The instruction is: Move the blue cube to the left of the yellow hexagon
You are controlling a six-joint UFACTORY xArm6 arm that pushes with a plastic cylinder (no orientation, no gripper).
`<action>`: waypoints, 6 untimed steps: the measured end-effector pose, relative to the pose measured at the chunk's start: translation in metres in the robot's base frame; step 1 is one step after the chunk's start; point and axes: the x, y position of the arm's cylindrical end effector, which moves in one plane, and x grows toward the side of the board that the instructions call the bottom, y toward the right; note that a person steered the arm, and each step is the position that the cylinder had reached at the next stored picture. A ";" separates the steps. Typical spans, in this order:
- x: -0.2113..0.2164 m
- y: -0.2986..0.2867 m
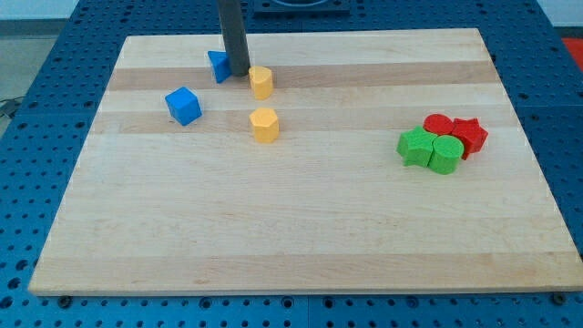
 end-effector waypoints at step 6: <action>-0.015 0.021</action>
